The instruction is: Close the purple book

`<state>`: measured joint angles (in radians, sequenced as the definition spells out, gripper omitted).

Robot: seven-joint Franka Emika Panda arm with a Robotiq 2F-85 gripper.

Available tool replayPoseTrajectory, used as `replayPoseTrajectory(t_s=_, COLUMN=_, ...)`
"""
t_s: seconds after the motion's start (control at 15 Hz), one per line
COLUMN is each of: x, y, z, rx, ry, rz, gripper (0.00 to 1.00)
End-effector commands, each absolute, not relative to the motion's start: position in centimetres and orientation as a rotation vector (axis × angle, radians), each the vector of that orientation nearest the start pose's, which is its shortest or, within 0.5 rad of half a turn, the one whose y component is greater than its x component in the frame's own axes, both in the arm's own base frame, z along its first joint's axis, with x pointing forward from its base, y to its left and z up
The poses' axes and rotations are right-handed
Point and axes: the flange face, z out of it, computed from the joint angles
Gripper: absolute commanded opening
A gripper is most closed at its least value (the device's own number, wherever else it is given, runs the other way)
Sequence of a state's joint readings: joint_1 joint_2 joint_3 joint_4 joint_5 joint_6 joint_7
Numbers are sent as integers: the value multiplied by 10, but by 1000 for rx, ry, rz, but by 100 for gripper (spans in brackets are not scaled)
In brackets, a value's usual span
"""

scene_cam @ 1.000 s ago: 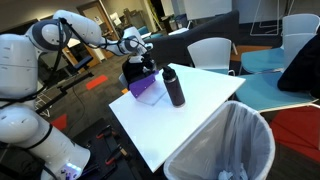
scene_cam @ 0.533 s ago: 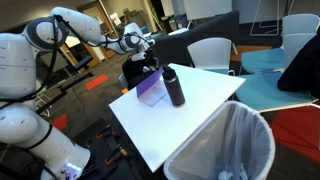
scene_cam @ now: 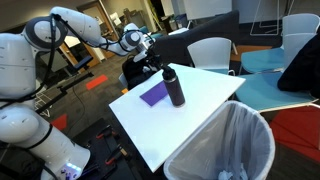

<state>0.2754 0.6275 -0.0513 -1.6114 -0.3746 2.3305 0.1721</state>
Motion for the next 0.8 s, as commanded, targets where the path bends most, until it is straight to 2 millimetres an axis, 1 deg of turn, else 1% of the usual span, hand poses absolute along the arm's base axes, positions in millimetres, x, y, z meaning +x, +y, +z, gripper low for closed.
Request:
replayPoseTrajectory(t_s=0.0, x=663, y=164, z=298, rx=-3388, ry=-541, rz=-192, gripper=78)
replayPoseTrajectory(t_s=0.07, x=659, y=167, z=304, rx=-3382, ry=-545, rz=-177, gripper=84)
replayPoseTrajectory(t_s=0.13, x=647, y=171, z=313, rx=-3377, ry=-543, rz=-156, gripper=93)
replayPoseTrajectory(t_s=0.2, x=638, y=174, z=322, rx=-3375, ry=-525, rz=-144, gripper=99)
replayPoseTrajectory(t_s=0.27, x=626, y=176, z=334, rx=-3357, ry=-527, rz=-113, gripper=100)
replayPoseTrajectory(t_s=0.33, x=617, y=178, z=342, rx=-3332, ry=-529, rz=-81, gripper=100)
replayPoseTrajectory(t_s=0.4, x=605, y=180, z=355, rx=-3323, ry=-498, rz=-64, gripper=100)
replayPoseTrajectory(t_s=0.6, x=580, y=182, z=383, rx=-3303, ry=-434, rz=-26, gripper=100)
replayPoseTrajectory(t_s=0.73, x=568, y=181, z=398, rx=-3304, ry=-395, rz=-6, gripper=100)
